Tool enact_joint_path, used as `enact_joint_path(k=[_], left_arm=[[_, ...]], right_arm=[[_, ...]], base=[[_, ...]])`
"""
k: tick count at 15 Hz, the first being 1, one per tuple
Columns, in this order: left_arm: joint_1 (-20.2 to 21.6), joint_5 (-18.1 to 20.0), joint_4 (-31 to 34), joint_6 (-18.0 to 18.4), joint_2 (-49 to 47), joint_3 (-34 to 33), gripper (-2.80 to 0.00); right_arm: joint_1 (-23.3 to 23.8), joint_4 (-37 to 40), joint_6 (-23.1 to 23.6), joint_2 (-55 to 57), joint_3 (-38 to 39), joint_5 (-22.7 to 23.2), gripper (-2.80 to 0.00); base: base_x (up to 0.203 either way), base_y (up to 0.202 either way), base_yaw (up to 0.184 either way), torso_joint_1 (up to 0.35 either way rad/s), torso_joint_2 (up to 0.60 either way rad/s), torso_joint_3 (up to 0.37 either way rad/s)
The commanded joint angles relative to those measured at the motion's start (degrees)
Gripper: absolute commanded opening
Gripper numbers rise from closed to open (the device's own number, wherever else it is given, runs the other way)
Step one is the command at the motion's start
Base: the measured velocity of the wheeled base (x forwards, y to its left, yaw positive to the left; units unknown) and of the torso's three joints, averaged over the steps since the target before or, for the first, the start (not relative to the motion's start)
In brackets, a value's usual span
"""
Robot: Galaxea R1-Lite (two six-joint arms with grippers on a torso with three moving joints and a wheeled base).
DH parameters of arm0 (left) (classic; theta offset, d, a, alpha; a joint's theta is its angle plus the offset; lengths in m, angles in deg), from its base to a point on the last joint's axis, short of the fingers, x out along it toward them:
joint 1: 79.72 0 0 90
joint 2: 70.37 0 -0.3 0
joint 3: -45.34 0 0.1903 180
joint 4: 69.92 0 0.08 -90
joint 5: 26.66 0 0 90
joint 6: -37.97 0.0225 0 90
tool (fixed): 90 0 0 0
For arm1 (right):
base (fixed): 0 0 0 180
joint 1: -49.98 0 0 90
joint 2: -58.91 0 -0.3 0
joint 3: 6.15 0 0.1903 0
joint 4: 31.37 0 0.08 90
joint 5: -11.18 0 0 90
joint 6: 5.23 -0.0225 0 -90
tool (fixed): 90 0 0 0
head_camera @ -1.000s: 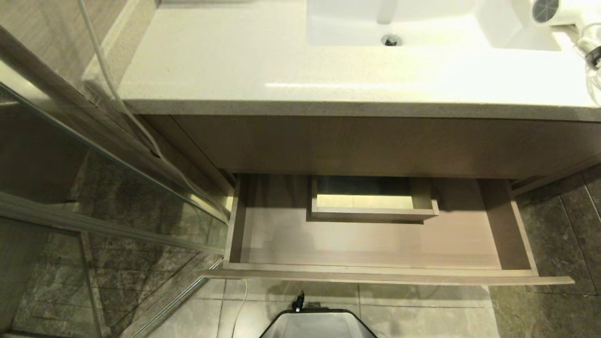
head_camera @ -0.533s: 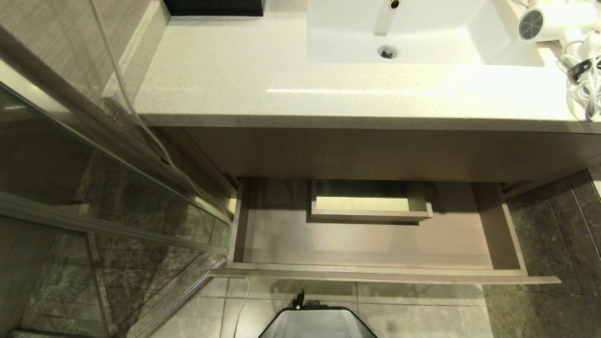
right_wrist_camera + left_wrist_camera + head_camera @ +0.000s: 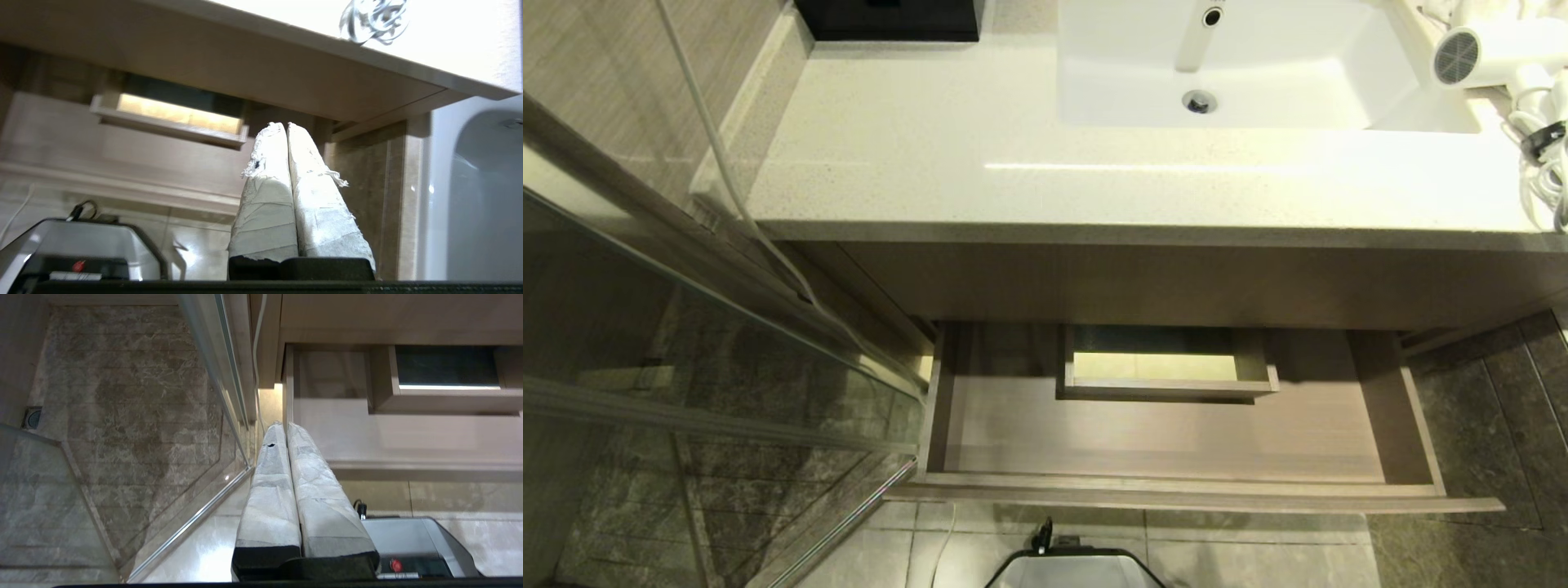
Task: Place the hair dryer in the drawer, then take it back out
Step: Pick up the hairdryer
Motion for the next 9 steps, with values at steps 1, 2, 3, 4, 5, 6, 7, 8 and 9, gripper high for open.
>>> enact_joint_path(k=[1,2,3,4,5,6,7,8,9], left_arm=[[0.0,-0.01,-0.01,-0.03,0.06,-0.09,-2.8],[0.0,-0.01,-0.01,-0.03,0.0,-0.09,-2.8],[0.0,-0.01,-0.01,-0.03,0.0,-0.09,-2.8],[0.0,-0.01,-0.01,-0.03,0.06,-0.09,-2.8],[0.0,-0.01,-0.01,-0.03,0.0,-0.09,-2.8],[0.0,-0.01,-0.01,-0.03,0.0,-0.09,-2.8],[0.0,-0.01,-0.01,-0.03,0.0,-0.09,-2.8],[0.0,-0.01,-0.01,-0.03,0.02,-0.09,-2.8],[0.0,-0.01,-0.01,-0.03,0.0,-0.09,-2.8]], right_arm=[[0.01,0.12,0.03,2.68,-1.42,-2.0,-2.8],[0.01,0.17,-0.08,3.56,-2.26,-3.42,-2.8],[0.01,0.22,-0.17,4.83,-3.15,-3.77,-2.8],[0.01,0.13,-0.3,6.1,-4.22,-3.92,-2.8],[0.01,0.01,-0.34,6.92,-4.93,-3.96,-2.8],[0.01,-0.07,-0.35,7.61,-5.76,-3.97,-2.8],[0.01,-0.08,-0.32,8.13,-6.37,-3.89,-2.8],[0.01,-0.06,-0.2,8.8,-7.12,-3.88,-2.8],[-0.05,0.02,-0.11,9.56,-7.86,-3.89,-2.8]], base=[[0.0,0.0,0.0,0.279,-0.02,0.243],[0.0,0.0,0.0,0.28,-0.03,0.243],[0.0,0.0,0.0,0.29,-0.05,0.242],[0.0,0.0,0.0,0.306,-0.07,0.237],[0.0,0.0,0.0,0.309,-0.08,0.243],[0.0,0.0,0.0,0.309,-0.09,0.227],[0.0,0.0,0.0,0.329,-0.1,0.217],[0.0,0.0,0.0,0.315,-0.11,0.212],[0.0,0.0,0.0,0.33,-0.12,0.217]])
